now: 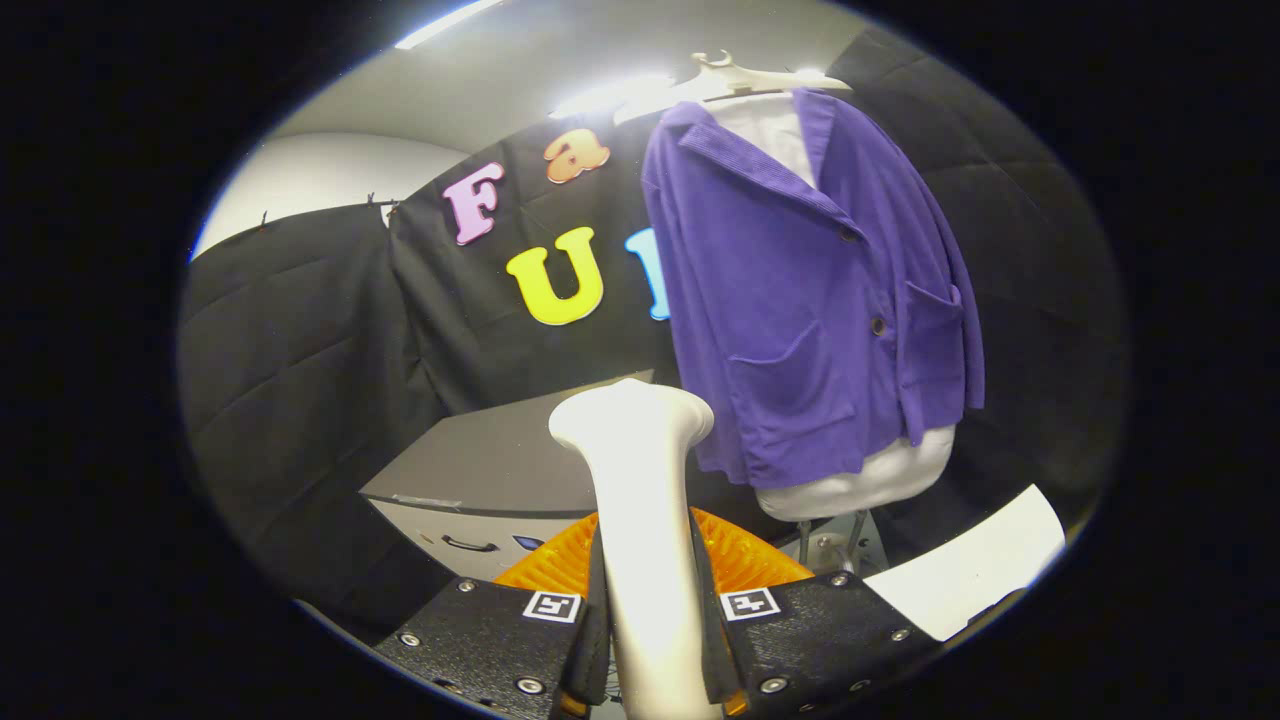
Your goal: Iron the clothes twice with a garment steamer, once on the left side and once on the right side.
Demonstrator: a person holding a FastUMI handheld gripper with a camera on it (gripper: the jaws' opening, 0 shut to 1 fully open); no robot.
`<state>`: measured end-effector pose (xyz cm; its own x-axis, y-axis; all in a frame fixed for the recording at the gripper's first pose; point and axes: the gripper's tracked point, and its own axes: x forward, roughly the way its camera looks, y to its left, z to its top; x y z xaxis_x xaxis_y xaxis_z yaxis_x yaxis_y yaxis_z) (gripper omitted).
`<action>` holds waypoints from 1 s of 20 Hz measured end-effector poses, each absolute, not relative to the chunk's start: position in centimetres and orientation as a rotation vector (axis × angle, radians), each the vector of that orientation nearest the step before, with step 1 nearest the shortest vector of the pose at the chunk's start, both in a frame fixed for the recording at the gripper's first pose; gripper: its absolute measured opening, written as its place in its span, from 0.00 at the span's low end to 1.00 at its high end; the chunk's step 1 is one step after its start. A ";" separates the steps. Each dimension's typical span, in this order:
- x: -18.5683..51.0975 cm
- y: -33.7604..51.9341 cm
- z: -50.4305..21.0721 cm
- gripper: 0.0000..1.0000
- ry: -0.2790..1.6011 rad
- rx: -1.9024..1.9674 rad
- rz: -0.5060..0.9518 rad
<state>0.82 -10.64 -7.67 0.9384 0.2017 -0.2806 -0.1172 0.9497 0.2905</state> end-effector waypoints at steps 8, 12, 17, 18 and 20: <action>5.5 0.9 -1.5 0.36 0.237 0.161 0.201; 10.0 5.4 0.8 0.36 0.209 0.128 0.170; 16.5 9.6 4.0 0.38 0.180 0.141 0.075; 17.7 10.2 4.3 0.38 0.182 0.152 0.059; 20.7 11.0 4.4 0.38 0.206 0.184 0.017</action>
<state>20.73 11.01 4.45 0.9789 0.0357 -0.2014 0.0018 0.9831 0.1830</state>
